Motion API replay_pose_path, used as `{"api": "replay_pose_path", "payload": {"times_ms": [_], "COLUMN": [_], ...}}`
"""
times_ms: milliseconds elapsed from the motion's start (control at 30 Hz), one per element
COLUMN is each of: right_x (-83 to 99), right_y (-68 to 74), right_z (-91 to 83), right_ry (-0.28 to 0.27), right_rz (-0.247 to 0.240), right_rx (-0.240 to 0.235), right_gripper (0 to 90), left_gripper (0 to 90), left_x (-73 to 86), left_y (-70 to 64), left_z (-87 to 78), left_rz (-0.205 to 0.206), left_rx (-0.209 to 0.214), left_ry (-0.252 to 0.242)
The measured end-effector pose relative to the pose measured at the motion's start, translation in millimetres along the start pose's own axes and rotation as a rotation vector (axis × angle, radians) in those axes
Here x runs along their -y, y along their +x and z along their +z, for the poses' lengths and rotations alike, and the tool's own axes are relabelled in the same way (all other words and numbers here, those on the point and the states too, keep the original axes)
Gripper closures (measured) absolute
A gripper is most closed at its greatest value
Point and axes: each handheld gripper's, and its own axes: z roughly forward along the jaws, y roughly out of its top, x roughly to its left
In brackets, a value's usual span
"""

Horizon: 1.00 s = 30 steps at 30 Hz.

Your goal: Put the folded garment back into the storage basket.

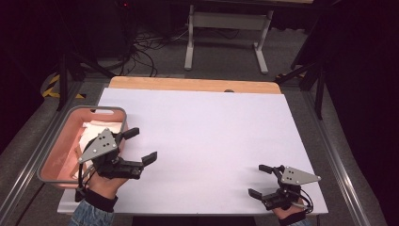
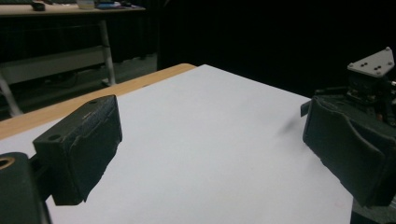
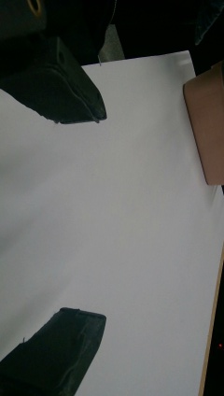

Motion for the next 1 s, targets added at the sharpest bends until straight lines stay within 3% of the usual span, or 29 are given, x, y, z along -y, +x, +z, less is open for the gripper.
{"api": "replay_pose_path", "payload": {"times_ms": [233, 433, 700, 867, 1000], "right_x": [0.0, 0.2, 0.5, 0.6, 0.8], "right_y": [0.3, 0.2, -0.1, -0.3, -0.6], "right_z": [0.2, 0.4, 1.0, 0.9, 0.9], "right_ry": [-0.001, 0.000, 0.002, 0.002, 0.001], "right_rz": [-0.002, -0.001, 0.000, 0.000, 0.000], "right_rx": [-0.003, -0.007, -0.010, -0.011, -0.012], "right_gripper": [4.1, 4.1, 4.0, 4.0, 3.9], "left_gripper": [5.1, 4.5, 4.4, 4.4, 4.2], "left_x": [24.7, 46.5, 72.8, 85.4, 98.8], "left_y": [-5.6, -6.4, -3.2, 0.0, 3.0], "left_z": [14.7, 21.4, 31.0, 35.6, 39.4], "left_rz": [-0.014, -0.041, -0.053, -0.082, -0.129], "left_rx": [0.050, 0.059, 0.060, 0.059, 0.071], "left_ry": [0.020, 0.030, 0.088, 0.092, 0.080]}}
